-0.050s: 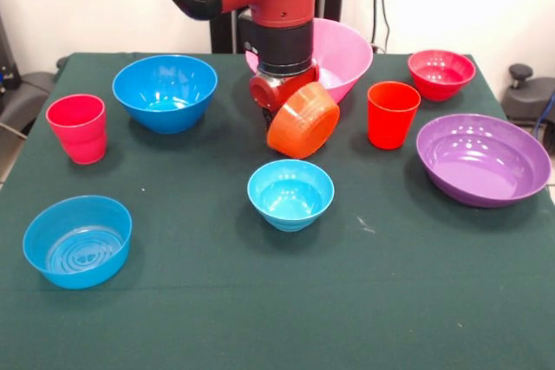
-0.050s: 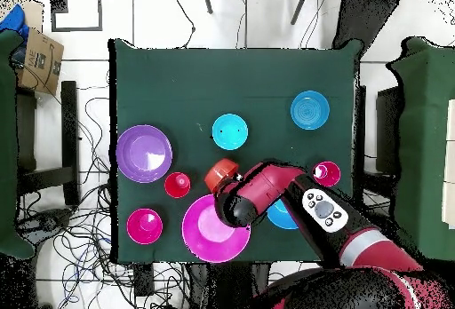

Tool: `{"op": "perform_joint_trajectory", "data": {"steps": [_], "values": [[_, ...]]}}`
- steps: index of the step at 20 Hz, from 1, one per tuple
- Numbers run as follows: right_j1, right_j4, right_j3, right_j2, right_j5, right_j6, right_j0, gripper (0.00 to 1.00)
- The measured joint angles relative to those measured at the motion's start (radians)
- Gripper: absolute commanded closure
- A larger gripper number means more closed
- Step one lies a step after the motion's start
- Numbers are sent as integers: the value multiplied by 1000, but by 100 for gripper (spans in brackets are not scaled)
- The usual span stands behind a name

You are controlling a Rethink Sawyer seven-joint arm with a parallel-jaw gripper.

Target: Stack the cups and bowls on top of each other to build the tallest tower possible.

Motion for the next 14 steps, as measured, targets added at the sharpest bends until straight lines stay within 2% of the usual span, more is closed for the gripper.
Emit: {"op": "perform_joint_trajectory", "data": {"steps": [9,14], "values": [[-9,39,0,-3,0,0,-24,0],[-42,113,1,12,0,0,-71,0]]}}
